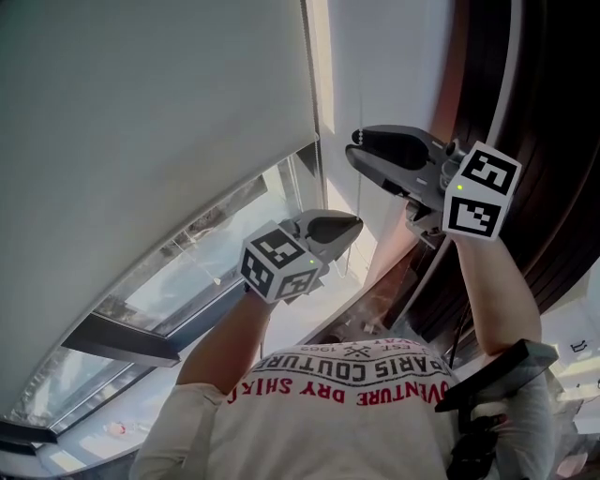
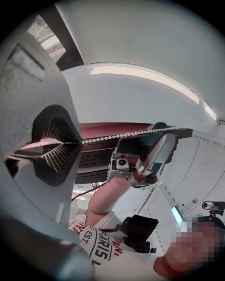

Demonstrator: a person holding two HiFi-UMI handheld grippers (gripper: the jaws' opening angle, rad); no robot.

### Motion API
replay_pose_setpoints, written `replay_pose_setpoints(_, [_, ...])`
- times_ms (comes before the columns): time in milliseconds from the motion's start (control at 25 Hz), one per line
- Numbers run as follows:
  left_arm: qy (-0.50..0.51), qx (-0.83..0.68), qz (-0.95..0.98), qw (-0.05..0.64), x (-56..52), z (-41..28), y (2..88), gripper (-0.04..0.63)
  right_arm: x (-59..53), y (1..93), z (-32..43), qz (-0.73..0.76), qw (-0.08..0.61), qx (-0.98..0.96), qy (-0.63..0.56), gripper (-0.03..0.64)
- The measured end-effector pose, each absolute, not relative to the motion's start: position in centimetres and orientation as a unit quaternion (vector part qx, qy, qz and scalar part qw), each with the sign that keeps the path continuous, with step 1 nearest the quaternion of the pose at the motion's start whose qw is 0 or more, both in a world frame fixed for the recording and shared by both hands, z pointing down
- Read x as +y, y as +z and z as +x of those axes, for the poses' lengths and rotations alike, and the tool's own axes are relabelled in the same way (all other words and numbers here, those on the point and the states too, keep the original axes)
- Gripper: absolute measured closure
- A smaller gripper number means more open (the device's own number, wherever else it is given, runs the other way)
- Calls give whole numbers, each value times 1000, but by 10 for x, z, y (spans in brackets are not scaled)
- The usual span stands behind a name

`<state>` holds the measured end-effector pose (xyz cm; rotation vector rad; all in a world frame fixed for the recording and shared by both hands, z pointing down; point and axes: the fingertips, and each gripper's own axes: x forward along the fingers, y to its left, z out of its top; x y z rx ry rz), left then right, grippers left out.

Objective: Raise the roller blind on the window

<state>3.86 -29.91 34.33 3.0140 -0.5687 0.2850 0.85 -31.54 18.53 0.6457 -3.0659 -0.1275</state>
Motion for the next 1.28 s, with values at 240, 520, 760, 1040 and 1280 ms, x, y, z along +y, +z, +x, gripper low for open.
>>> replay_pose_setpoints(240, [102, -194, 975, 24, -295, 41, 356, 589, -319, 189, 11, 214, 5, -976, -35, 582])
replay_pose_setpoints(520, [103, -194, 975, 30, -304, 41, 361, 591, -323, 193, 14, 220, 2, -975, -40, 608])
replay_pose_setpoints(760, [114, -195, 974, 19, -310, 46, 369, 591, -329, 202, 17, 224, 4, -974, -41, 611])
replay_pose_setpoints(1040, [142, -192, 970, 46, -320, 55, 396, 591, -343, 229, 22, 230, 33, -972, -23, 611])
replay_pose_setpoints(1280, [165, -207, 962, 64, -313, 44, 457, 591, -335, 290, 16, 232, 45, -972, 8, 611])
